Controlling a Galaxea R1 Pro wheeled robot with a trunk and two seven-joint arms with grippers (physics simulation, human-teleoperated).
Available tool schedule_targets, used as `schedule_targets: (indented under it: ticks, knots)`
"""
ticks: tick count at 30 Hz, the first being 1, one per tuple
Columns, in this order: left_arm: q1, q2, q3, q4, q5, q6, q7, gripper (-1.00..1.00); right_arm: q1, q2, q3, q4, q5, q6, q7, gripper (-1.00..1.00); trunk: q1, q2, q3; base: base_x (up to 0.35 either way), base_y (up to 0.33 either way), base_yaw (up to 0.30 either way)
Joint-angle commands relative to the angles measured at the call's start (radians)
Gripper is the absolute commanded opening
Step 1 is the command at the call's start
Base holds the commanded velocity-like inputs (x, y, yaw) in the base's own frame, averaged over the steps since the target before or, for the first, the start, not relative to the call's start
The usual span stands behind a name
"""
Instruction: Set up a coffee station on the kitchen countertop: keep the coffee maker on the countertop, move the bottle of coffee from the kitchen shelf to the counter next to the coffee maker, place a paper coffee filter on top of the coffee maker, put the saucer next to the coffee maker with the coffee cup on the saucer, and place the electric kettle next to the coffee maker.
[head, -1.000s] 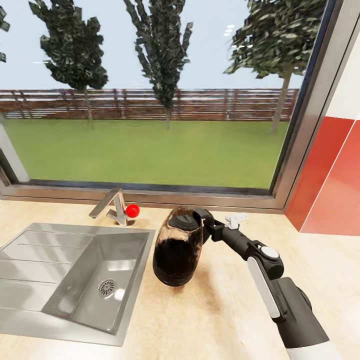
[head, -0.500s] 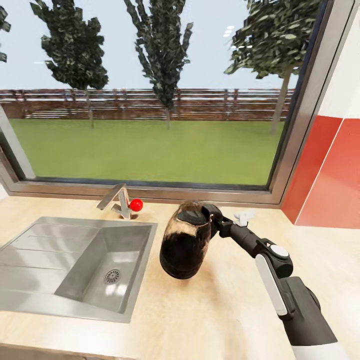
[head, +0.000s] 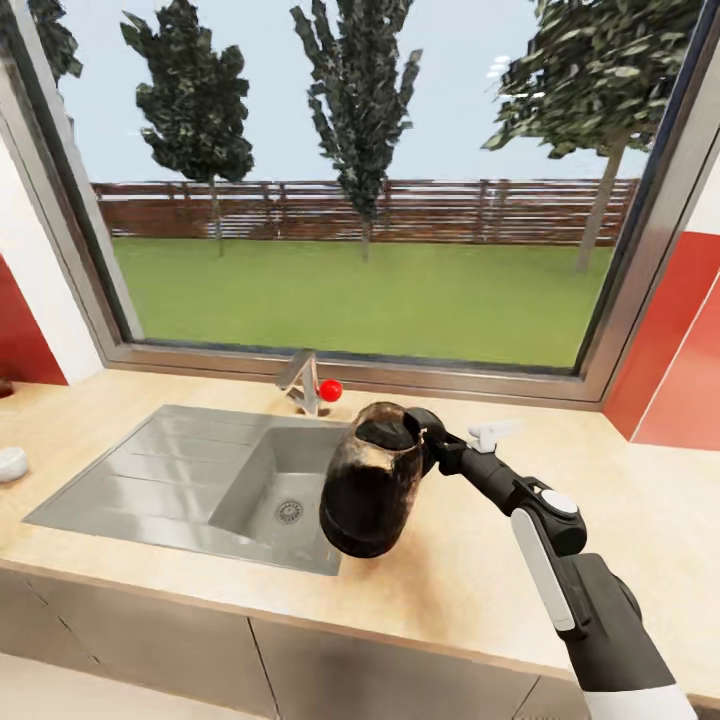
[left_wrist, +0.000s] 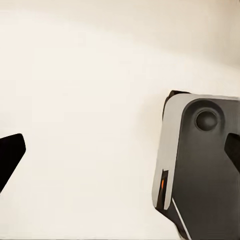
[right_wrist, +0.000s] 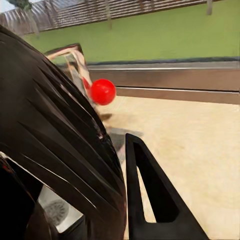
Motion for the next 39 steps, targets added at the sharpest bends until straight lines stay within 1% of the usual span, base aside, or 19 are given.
schedule_targets:
  ticks: [1, 11, 20, 27, 35, 39]
  knots:
    - [0.000, 0.000, 0.009, -0.001, -0.008, -0.002, -0.006, 1.00, -0.001, 0.000, 0.000, -0.001, -0.008, 0.006, 0.001, -1.00, 0.000, -0.002, -0.001, -0.279, 0.227, 0.264]
    - [0.000, 0.000, 0.009, -0.001, -0.008, 0.000, -0.006, 1.00, -0.001, 0.000, 0.000, -0.001, -0.008, 0.005, 0.001, -1.00, 0.000, -0.002, 0.004, -0.258, 0.233, 0.265]
    - [-0.001, 0.000, 0.009, -0.001, -0.008, -0.001, -0.006, 1.00, -0.001, 0.000, 0.002, -0.001, -0.008, 0.005, 0.001, -1.00, 0.000, -0.002, 0.009, -0.153, 0.272, 0.265]
    - [0.000, 0.000, 0.009, -0.001, -0.009, -0.001, -0.006, 1.00, -0.001, 0.001, 0.004, -0.001, -0.008, 0.005, 0.001, -1.00, 0.000, -0.002, 0.015, 0.004, 0.297, 0.218]
    - [-0.002, 0.000, 0.009, 0.001, -0.009, 0.000, -0.004, 1.00, 0.000, 0.001, 0.006, -0.001, -0.008, 0.005, 0.001, -1.00, 0.000, -0.002, 0.026, 0.189, 0.281, 0.148]
    - [-0.002, 0.000, 0.009, 0.002, -0.009, 0.000, -0.004, 1.00, -0.001, 0.004, 0.008, -0.001, -0.008, 0.005, 0.000, -1.00, 0.000, -0.002, 0.027, 0.211, 0.278, 0.043]
